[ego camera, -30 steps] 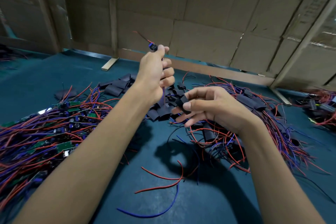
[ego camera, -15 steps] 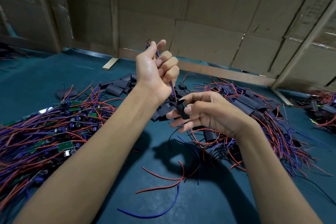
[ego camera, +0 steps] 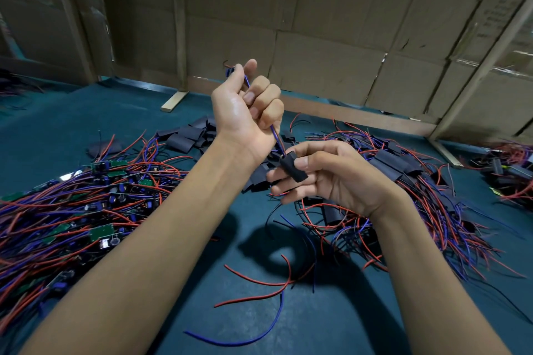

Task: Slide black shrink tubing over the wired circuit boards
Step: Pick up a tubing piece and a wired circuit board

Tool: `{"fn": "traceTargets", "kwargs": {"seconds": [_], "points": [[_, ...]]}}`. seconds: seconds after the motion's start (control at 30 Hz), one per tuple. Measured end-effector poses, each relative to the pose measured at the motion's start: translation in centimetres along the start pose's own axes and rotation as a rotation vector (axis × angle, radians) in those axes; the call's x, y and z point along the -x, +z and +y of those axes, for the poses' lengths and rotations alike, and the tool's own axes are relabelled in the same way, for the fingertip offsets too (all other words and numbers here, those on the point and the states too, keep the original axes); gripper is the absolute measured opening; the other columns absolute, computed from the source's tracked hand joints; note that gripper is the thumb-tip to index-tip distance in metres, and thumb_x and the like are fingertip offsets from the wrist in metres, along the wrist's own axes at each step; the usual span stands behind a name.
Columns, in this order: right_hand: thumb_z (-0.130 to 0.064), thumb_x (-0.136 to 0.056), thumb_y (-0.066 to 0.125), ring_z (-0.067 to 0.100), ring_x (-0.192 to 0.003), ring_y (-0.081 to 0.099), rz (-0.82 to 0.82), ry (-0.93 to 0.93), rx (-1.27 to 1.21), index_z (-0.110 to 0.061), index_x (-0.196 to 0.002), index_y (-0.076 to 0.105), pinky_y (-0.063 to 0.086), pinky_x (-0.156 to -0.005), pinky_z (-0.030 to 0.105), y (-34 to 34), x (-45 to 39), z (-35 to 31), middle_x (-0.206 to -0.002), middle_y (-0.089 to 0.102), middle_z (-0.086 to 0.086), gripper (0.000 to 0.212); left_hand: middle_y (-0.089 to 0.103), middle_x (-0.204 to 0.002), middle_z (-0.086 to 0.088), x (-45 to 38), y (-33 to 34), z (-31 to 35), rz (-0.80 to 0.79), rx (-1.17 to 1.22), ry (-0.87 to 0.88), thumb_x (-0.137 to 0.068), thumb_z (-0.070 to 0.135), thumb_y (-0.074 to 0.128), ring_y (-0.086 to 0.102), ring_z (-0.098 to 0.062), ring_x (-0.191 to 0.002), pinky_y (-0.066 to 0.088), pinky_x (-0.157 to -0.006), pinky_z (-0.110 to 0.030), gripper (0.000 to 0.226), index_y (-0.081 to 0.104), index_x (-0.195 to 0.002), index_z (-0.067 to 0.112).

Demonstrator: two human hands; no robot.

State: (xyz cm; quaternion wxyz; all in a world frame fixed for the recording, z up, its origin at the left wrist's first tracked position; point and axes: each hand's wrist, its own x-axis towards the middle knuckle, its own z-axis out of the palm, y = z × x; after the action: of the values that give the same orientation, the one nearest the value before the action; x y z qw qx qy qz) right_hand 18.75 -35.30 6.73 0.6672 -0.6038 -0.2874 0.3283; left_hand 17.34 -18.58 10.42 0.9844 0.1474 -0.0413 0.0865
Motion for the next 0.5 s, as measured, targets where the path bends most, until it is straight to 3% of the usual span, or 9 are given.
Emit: {"fn": "traceTargets", "kwargs": {"seconds": [0.13,0.2,0.3,0.33,0.4,0.5], "points": [[-0.004,-0.092,0.057,0.042,-0.091,0.074,0.025,-0.072,-0.053,0.005,-0.109,0.063,0.062,-0.072,0.042,0.2,-0.2,-0.1,-0.107,0.070,0.034,0.020,0.025,-0.051,0.008,0.1,0.2,-0.4,-0.021,-0.068,0.024,-0.108,0.030,0.037,0.018,-0.006,-0.037,0.015,-0.030,-0.019,0.033,0.055,-0.083,0.016],[-0.004,-0.092,0.058,0.040,-0.087,0.075,0.054,-0.108,-0.079,0.001,-0.105,0.066,0.062,-0.069,0.041,0.5,-0.3,-0.3,-0.102,0.072,0.032,0.016,0.029,-0.053,0.006,0.1,0.4,-0.9,-0.040,-0.179,0.031,-0.108,0.027,0.037,0.024,-0.007,-0.040,0.024,-0.034,-0.019,0.033,0.052,-0.083,0.014],[-0.003,-0.090,0.059,0.035,-0.080,0.076,0.127,-0.170,-0.090,0.005,-0.105,0.062,0.062,-0.066,0.039,0.6,-0.5,-0.6,-0.096,0.074,0.027,0.018,0.052,-0.063,-0.001,0.1,0.5,-0.9,-0.127,-0.528,-0.014,-0.107,0.024,0.039,0.055,-0.014,-0.055,0.052,-0.053,-0.027,0.030,0.058,-0.088,0.009],[-0.002,-0.088,0.059,0.034,-0.080,0.076,0.158,-0.193,-0.094,0.004,-0.104,0.064,0.062,-0.066,0.039,0.6,-0.5,-0.7,-0.095,0.074,0.026,0.018,0.062,-0.070,-0.005,0.2,0.5,-0.6,-0.166,-0.659,-0.063,-0.106,0.025,0.041,0.064,-0.016,-0.063,0.055,-0.056,-0.027,0.030,0.062,-0.090,0.009],[-0.001,-0.087,0.061,0.036,-0.083,0.076,0.198,-0.231,-0.095,0.003,-0.101,0.069,0.062,-0.072,0.042,0.3,-0.5,-0.9,-0.096,0.074,0.025,0.017,0.072,-0.086,-0.009,0.3,0.4,0.2,-0.225,-0.831,-0.162,-0.103,0.026,0.046,0.070,-0.016,-0.075,0.052,-0.051,-0.021,0.029,0.069,-0.092,0.012],[-0.001,-0.088,0.063,0.038,-0.087,0.074,0.206,-0.274,-0.056,0.002,-0.098,0.073,0.060,-0.083,0.046,-0.2,-0.4,-0.9,-0.097,0.073,0.026,0.015,0.070,-0.092,-0.012,0.3,0.2,1.0,-0.262,-0.946,-0.162,-0.102,0.023,0.047,0.068,-0.019,-0.081,0.050,-0.050,-0.021,0.027,0.069,-0.094,0.008]]}}
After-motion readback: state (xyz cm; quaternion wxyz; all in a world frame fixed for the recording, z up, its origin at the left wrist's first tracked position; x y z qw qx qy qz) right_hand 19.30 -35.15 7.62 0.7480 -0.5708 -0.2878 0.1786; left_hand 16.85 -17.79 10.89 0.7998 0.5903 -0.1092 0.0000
